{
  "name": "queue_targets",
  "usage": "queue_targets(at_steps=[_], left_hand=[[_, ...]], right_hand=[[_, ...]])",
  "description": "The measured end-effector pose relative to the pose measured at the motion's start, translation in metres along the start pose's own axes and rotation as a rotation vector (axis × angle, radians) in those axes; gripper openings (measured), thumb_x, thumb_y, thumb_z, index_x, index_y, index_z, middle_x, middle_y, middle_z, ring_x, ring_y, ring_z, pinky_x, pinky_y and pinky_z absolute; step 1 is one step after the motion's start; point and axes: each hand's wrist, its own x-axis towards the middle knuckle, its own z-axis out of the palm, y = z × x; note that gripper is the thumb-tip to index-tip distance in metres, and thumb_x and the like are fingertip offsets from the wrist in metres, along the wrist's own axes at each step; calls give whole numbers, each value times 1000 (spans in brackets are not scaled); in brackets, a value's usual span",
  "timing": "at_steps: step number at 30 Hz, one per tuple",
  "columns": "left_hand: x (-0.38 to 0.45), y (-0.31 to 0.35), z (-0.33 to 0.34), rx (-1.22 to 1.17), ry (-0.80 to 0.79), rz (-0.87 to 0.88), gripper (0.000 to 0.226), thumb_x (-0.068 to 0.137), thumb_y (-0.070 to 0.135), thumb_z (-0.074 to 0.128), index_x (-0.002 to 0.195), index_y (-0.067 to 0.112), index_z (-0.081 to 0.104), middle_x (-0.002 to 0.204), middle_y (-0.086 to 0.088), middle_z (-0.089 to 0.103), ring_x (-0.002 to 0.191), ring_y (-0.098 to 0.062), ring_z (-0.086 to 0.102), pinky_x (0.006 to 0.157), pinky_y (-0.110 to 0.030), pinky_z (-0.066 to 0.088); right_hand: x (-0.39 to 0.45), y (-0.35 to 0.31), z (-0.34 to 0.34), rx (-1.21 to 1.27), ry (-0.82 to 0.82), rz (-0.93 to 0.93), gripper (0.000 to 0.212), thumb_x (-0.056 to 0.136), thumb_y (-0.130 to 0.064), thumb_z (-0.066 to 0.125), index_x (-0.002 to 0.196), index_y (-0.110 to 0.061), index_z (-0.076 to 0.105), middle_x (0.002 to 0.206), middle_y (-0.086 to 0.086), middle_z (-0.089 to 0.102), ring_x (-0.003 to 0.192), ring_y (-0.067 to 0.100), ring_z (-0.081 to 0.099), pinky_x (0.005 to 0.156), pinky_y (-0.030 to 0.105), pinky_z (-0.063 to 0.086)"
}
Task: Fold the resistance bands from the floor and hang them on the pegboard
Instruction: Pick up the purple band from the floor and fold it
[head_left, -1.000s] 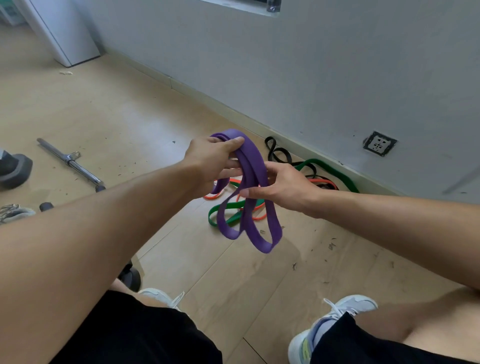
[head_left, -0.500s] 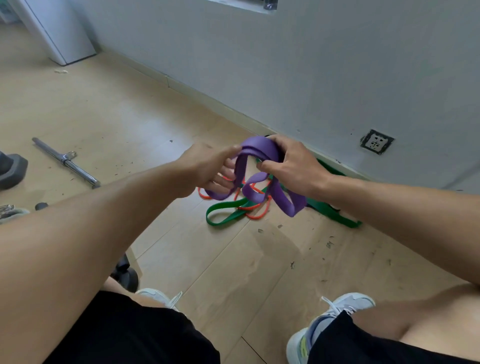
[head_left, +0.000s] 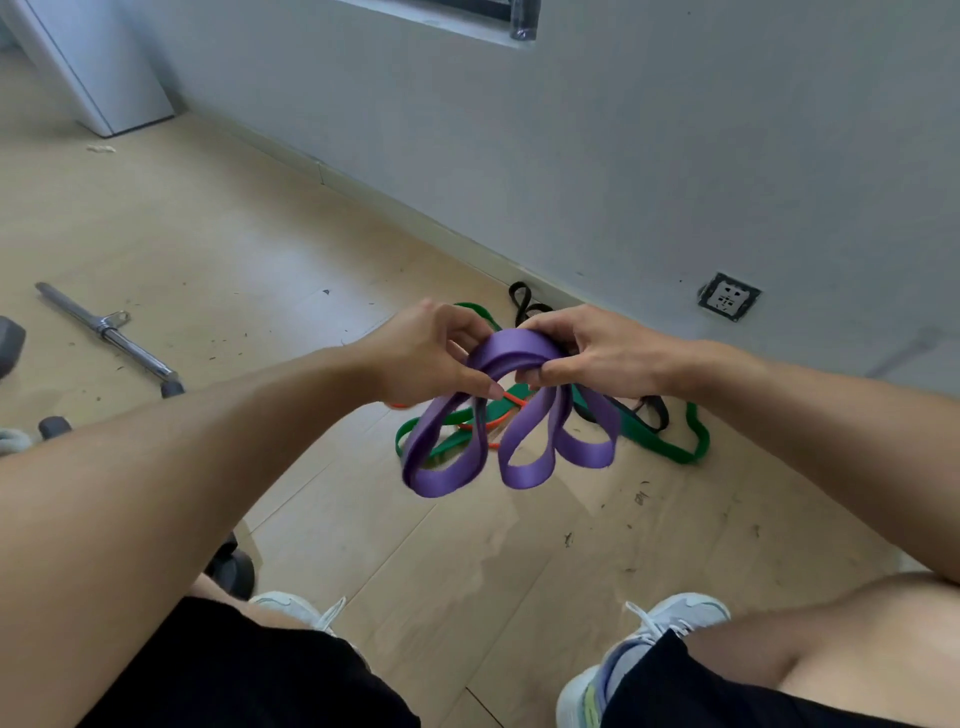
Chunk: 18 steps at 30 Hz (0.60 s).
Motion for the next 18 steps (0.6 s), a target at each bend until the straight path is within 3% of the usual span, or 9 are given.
queue_targets(at_steps=[3, 5, 7, 9, 13, 16, 18], left_hand=[[0, 2, -2, 79, 28, 15, 36, 71, 30, 91, 100, 26, 70, 88, 11, 72, 80, -13, 72, 73, -30, 60], [2, 1, -4, 105, 64, 34, 32, 72, 30, 90, 98, 28, 70, 87, 12, 71, 81, -13, 71, 76, -32, 59], [2, 0, -7, 121, 80, 40, 31, 74, 32, 88, 98, 30, 68, 91, 10, 69, 86, -15, 69, 78, -32, 57], [2, -3, -8, 137, 81, 52, 32, 75, 33, 87, 100, 31, 67, 95, 7, 68, 89, -17, 69, 78, -31, 57], [2, -3, -7, 150, 89, 93, 31, 81, 31, 82, 106, 32, 63, 94, 8, 66, 89, -17, 69, 73, -29, 56], [2, -4, -5, 186, 87, 109, 34, 78, 42, 83, 103, 33, 63, 91, 10, 67, 86, -16, 67, 71, -29, 55], [3, -3, -5, 234, 95, 103, 37, 72, 47, 86, 97, 30, 66, 88, 9, 67, 83, -17, 65, 71, -31, 53]], right_hand=[[-2, 2, 2, 25, -5, 15, 35, 93, -9, 74, 125, -22, 68, 101, -10, 75, 87, 7, 71, 79, 21, 55], [-1, 5, 4, 41, 37, 25, 48, 89, -14, 80, 133, -24, 63, 113, -4, 74, 97, 16, 74, 90, 32, 60], [1, 7, 6, 40, 82, 23, 45, 85, -17, 84, 126, -24, 65, 112, -2, 74, 97, 23, 75, 95, 45, 59], [3, 9, 7, 22, 102, 4, 35, 85, -19, 85, 116, -21, 70, 106, -2, 77, 96, 25, 74, 95, 49, 58], [4, 10, 4, 35, 156, -32, 34, 88, -19, 84, 121, -18, 75, 104, -3, 79, 94, 23, 76, 91, 43, 62], [3, 9, 4, 85, 187, -62, 38, 88, -17, 83, 125, -15, 75, 104, -3, 81, 93, 18, 77, 86, 33, 62], [3, 9, 6, 98, 191, -72, 39, 88, -17, 83, 126, -15, 74, 106, -3, 81, 96, 19, 77, 89, 36, 62]])
